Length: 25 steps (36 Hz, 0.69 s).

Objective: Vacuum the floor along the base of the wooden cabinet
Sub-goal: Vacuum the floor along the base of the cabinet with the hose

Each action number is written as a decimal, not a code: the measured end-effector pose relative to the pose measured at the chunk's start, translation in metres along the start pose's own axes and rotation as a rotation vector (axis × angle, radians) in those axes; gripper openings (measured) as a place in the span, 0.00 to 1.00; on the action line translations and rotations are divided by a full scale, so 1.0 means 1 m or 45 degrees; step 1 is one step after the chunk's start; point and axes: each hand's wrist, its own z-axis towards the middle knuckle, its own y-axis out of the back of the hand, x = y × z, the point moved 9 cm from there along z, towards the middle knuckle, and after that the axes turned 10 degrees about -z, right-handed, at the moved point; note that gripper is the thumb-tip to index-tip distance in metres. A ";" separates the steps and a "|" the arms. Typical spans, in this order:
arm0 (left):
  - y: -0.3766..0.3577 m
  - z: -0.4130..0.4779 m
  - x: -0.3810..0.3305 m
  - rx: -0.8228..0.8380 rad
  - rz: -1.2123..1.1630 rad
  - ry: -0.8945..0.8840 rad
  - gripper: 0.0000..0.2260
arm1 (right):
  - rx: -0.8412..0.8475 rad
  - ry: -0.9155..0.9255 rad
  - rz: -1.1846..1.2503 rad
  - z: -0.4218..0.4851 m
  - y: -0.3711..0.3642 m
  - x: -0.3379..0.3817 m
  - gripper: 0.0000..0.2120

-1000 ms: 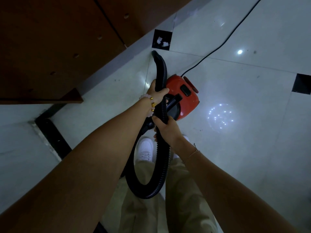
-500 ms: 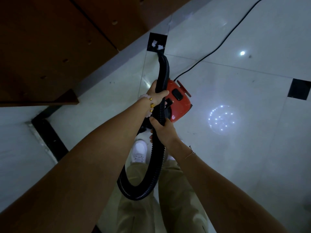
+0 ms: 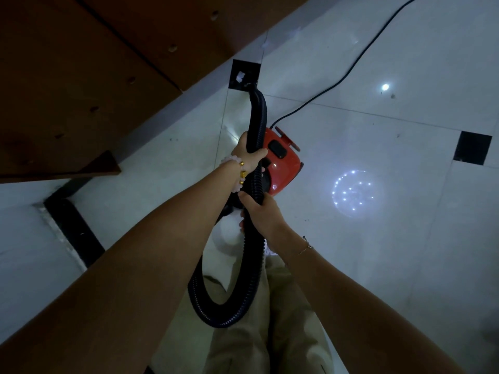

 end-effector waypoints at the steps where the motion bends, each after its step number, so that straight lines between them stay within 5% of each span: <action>1: 0.001 -0.001 0.000 -0.001 -0.002 -0.005 0.24 | 0.006 -0.005 -0.005 0.000 0.000 0.000 0.15; 25: 0.031 -0.008 0.003 -0.122 -0.198 0.009 0.29 | -0.003 0.017 -0.129 0.004 -0.016 0.011 0.18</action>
